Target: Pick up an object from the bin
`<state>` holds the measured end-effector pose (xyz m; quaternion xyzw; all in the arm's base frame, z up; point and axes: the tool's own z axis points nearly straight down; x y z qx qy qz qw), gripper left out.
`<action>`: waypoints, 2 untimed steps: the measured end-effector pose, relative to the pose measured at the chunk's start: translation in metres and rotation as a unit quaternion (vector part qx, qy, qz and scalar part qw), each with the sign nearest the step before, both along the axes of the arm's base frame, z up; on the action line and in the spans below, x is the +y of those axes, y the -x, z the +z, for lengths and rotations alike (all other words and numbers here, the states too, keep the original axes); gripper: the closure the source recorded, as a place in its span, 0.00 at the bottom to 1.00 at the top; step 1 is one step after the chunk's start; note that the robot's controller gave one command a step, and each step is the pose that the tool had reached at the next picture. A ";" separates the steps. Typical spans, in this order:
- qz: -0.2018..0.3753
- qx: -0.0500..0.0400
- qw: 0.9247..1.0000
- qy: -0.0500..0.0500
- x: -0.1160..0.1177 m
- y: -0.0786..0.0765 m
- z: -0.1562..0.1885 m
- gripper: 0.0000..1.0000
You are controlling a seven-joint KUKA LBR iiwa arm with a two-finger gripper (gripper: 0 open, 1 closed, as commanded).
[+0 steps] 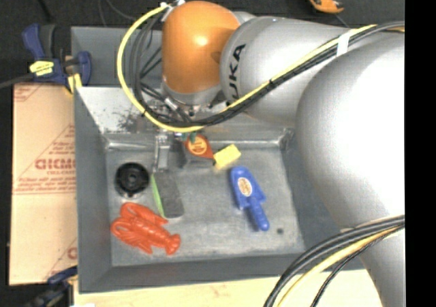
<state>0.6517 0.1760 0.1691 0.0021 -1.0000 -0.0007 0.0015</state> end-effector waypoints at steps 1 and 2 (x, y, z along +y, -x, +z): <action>-0.001 -0.002 1.000 0.000 -0.001 0.000 0.005 0.00; -0.060 -0.004 0.998 -0.001 0.011 0.008 -0.049 0.00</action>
Offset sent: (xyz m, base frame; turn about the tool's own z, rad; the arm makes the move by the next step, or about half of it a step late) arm -0.0189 0.0218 -0.0991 0.2190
